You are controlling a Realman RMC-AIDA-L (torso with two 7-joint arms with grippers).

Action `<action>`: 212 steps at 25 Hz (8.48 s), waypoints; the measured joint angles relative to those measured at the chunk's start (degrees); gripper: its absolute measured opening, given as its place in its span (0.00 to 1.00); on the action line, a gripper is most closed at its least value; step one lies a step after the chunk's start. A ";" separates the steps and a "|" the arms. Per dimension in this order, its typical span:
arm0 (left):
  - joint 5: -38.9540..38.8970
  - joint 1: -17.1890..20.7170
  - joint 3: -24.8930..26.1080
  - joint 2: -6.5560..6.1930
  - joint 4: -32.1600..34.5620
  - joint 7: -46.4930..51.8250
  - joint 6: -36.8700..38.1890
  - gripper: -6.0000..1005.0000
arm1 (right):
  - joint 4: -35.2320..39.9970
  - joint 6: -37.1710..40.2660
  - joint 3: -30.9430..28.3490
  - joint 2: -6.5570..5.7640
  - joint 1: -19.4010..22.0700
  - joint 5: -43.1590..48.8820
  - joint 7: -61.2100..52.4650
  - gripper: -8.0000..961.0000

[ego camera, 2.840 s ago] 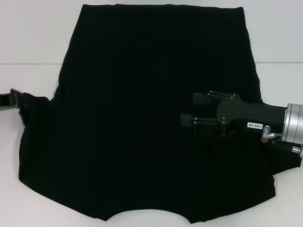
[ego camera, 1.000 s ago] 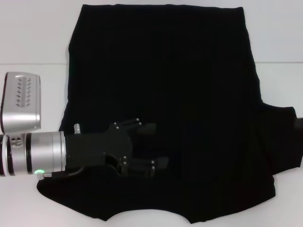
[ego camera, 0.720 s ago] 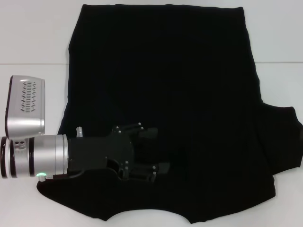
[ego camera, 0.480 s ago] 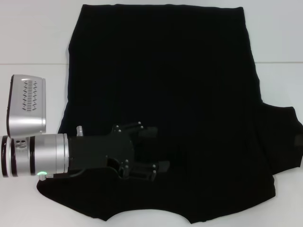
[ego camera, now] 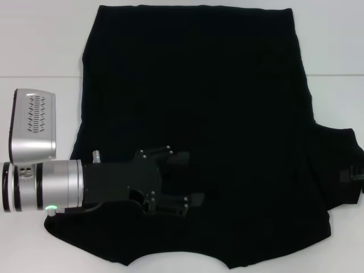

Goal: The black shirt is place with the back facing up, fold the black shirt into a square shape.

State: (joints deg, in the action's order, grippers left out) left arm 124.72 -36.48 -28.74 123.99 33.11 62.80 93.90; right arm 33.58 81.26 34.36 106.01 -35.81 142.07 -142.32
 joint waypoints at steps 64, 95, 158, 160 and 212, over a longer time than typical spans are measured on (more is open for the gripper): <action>-1.42 0.36 0.72 0.20 -2.35 0.77 -0.94 0.92 | -0.04 -11.51 -9.32 0.83 -1.51 -0.47 11.06 0.05; -1.41 0.36 1.59 -0.06 -2.27 1.36 -2.24 0.92 | -0.29 -4.52 3.77 6.75 -14.02 -2.91 12.70 0.12; 32.66 3.42 13.54 -7.06 14.57 64.30 -0.40 0.79 | -0.72 3.73 8.73 11.84 -6.50 -31.07 52.31 0.93; 32.69 3.42 13.47 -7.15 14.27 64.29 -0.73 0.75 | -0.71 3.91 8.56 11.84 -6.49 -31.07 52.31 0.93; 27.59 4.37 13.36 -6.72 12.57 61.14 -3.71 0.05 | 0.60 11.66 5.00 -0.19 4.69 -4.99 22.22 0.91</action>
State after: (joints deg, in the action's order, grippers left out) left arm 152.31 -32.10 -15.38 117.27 45.69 123.95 90.19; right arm 34.18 92.92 39.36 105.82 -31.12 137.08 -120.10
